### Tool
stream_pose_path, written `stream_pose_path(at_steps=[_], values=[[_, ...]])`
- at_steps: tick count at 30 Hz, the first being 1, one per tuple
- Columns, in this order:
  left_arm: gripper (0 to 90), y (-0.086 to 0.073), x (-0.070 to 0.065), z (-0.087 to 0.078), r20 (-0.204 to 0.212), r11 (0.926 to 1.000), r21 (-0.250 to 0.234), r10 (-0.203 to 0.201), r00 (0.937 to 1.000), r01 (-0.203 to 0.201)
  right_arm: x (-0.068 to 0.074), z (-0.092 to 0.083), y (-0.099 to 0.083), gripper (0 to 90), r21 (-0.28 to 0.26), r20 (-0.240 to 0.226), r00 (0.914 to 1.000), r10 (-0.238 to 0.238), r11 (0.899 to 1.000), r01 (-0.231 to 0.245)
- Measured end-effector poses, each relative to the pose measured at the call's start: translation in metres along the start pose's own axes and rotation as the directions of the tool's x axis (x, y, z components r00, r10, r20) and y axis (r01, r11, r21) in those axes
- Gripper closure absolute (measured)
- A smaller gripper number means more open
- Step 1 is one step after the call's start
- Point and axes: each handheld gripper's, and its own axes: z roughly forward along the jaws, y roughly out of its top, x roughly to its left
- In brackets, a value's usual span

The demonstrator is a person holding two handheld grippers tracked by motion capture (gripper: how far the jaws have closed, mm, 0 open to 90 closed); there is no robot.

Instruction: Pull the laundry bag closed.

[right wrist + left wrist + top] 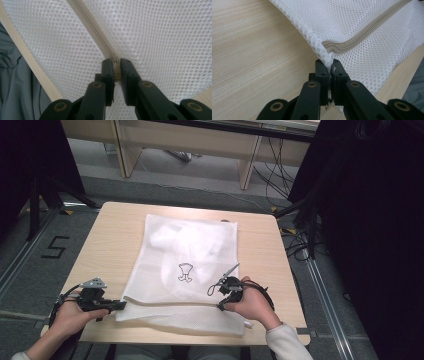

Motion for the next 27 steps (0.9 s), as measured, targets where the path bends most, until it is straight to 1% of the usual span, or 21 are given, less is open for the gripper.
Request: stream_pose_path(at_steps=[1, 4, 5, 6, 8, 9, 10, 13, 15, 16, 17, 18, 19, 20, 21, 22, 23, 24, 25, 26, 27], values=[[85.4, 0.0, 0.0, 0.0, 0.002, 1.0, 0.002, 0.001, 1.0, -0.001, 0.0, 0.0, 0.0, 82.6, -0.002, -0.006, 1.0, 0.003, 1.0, -0.003], [85.4, 0.0, 0.0, 0.0, 0.005, 1.0, 0.002, 0.0, 1.0, 0.0, -0.002, -0.002, -0.001, 82.6, 0.002, 0.011, 0.9999, -0.002, 1.0, 0.002], [85.5, 0.0, 0.0, 0.001, -0.003, 1.0, -0.005, 0.003, 1.0, -0.003, -0.002, -0.002, -0.001, 82.6, 0.0, 0.01, 0.9999, -0.004, 1.0, 0.004], [85.5, -0.001, -0.001, 0.002, -0.002, 0.9998, -0.021, -0.002, 1.0, 0.002, -0.002, -0.002, -0.002, 82.6, 0.008, 0.023, 0.9997, -0.011, 1.0, 0.011], [85.4, -0.001, 0.0, 0.001, -0.003, 0.9998, -0.018, -0.001, 1.0, 0.001, -0.002, -0.003, -0.002, 82.6, 0.013, 0.027, 0.9994, -0.02, 1.0, 0.019], [85.4, 0.0, 0.0, 0.0, -0.007, 1.0, -0.006, 0.0, 1.0, 0.0, -0.003, -0.003, -0.003, 82.6, 0.02, 0.028, 0.9994, -0.022, 1.0, 0.022], [85.5, 0.0, 0.0, 0.0, 0.001, 1.0, 0.001, 0.001, 1.0, -0.001, -0.004, -0.003, -0.003, 82.6, 0.024, 0.032, 0.9992, -0.025, 0.999, 0.025], [85.4, 0.0, 0.0, 0.0, 0.005, 1.0, 0.002, 0.001, 1.0, -0.001, -0.008, -0.003, -0.007, 82.6, 0.031, 0.032, 0.9992, -0.025, 0.999, 0.024], [85.5, -0.001, 0.0, 0.001, -0.005, 0.9998, -0.018, -0.002, 1.0, 0.002, -0.009, -0.004, -0.01, 82.6, 0.037, 0.032, 0.9992, -0.023, 0.999, 0.022], [85.4, 0.0, 0.0, 0.0, -0.008, 1.0, 0.0, 0.002, 1.0, -0.002, -0.009, -0.004, -0.011, 82.6, 0.045, 0.044, 0.9989, -0.018, 0.999, 0.016], [85.4, 0.0, 0.001, 0.0, 0.007, 1.0, 0.002, 0.0, 1.0, 0.0, -0.01, -0.004, -0.012, 82.6, 0.044, 0.04, 0.9989, -0.024, 0.999, 0.022], [85.4, 0.0, 0.0, 0.0, -0.001, 1.0, 0.002, 0.001, 1.0, -0.001, -0.011, -0.004, -0.013, 82.6, 0.044, 0.041, 0.999, -0.018, 0.999, 0.017], [85.4, 0.0, 0.0, 0.0, -0.004, 1.0, -0.003, 0.001, 1.0, -0.001, -0.012, -0.004, -0.014, 82.6, 0.044, 0.038, 0.9989, -0.029, 0.999, 0.027], [85.4, -0.001, 0.0, 0.002, -0.006, 0.9998, -0.019, -0.002, 1.0, 0.002, -0.012, -0.005, -0.015, 82.6, 0.047, 0.041, 0.999, -0.015, 0.999, 0.013], [85.5, -0.001, 0.0, 0.001, -0.006, 0.9999, -0.015, -0.002, 1.0, 0.002, -0.013, -0.004, -0.016, 82.6, 0.048, 0.039, 0.9989, -0.027, 0.999, 0.026], [85.4, -0.001, 0.0, 0.001, -0.005, 0.9998, -0.017, -0.003, 1.0, 0.002, -0.013, -0.004, -0.018, 82.6, 0.049, 0.046, 0.9988, -0.017, 0.999, 0.014], [85.4, -0.001, 0.0, 0.001, -0.005, 0.9999, -0.016, 0.0, 1.0, 0.0, -0.013, -0.005, -0.019, 82.6, 0.049, 0.04, 0.9992, -0.005, 0.999, 0.003], [85.4, -0.001, 0.0, 0.001, -0.008, 0.9999, -0.012, -0.002, 1.0, 0.002, -0.014, -0.005, -0.019, 82.6, 0.056, 0.043, 0.999, -0.007, 0.998, 0.005], [85.5, 0.0, 0.0, 0.0, -0.007, 1.0, -0.001, 0.001, 1.0, -0.001, -0.014, -0.004, -0.021, 82.6, 0.053, 0.044, 0.999, 0.004, 0.999, -0.006], [85.4, 0.0, 0.0, 0.0, -0.011, 1.0, 0.0, -0.001, 0.9999, 0.001, -0.016, -0.005, -0.022, 82.6, 0.054, 0.041, 0.9991, -0.002, 0.999, 0.0], [85.4, 0.0, 0.0, 0.0, -0.006, 1.0, -0.002, 0.0, 1.0, 0.0, -0.016, -0.004, -0.024, 82.6, 0.058, 0.044, 0.999, 0.008, 0.998, -0.011]])
